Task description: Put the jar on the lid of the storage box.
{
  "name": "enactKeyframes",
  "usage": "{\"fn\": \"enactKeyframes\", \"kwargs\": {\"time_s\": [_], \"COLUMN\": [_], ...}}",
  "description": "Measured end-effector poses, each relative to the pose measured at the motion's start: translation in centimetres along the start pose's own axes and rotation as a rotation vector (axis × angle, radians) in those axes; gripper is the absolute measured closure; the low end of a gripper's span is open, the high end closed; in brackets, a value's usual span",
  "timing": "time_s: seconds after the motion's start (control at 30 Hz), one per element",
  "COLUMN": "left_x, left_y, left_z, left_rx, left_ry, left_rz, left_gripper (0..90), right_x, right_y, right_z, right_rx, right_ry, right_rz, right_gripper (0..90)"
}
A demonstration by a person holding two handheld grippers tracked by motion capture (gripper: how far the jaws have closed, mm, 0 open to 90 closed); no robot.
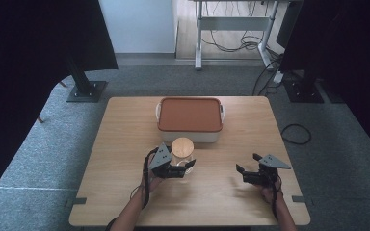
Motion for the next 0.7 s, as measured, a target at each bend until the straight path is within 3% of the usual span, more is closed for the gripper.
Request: {"fn": "enactKeyframes", "kwargs": {"time_s": [0.37,0.7], "left_x": [-0.4,-0.9], "left_y": [-0.7,-1.2], "left_z": [0.2,0.1], "left_rx": [-0.04,-0.044], "left_ry": [-0.001,0.006], "left_rz": [0.017,0.01], "left_gripper": [25.9,25.9], "right_x": [0.0,0.0], "right_y": [0.0,-0.1], "right_z": [0.0,0.0], "right_rx": [0.001,-0.001], "right_ry": [0.0,-0.002], "right_rz": [0.003,0.007], "right_gripper": [8.7,9.0]}}
Point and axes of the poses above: each handheld gripper's, and its own axes: z roughly backward along the jaws, x roughly out of its underside, y roughly to its right, the point moved 4 cm from there along -z, roughly forward along the jaws, and after that the axes turned 11 degrees about -y, right-handed, at the moved point
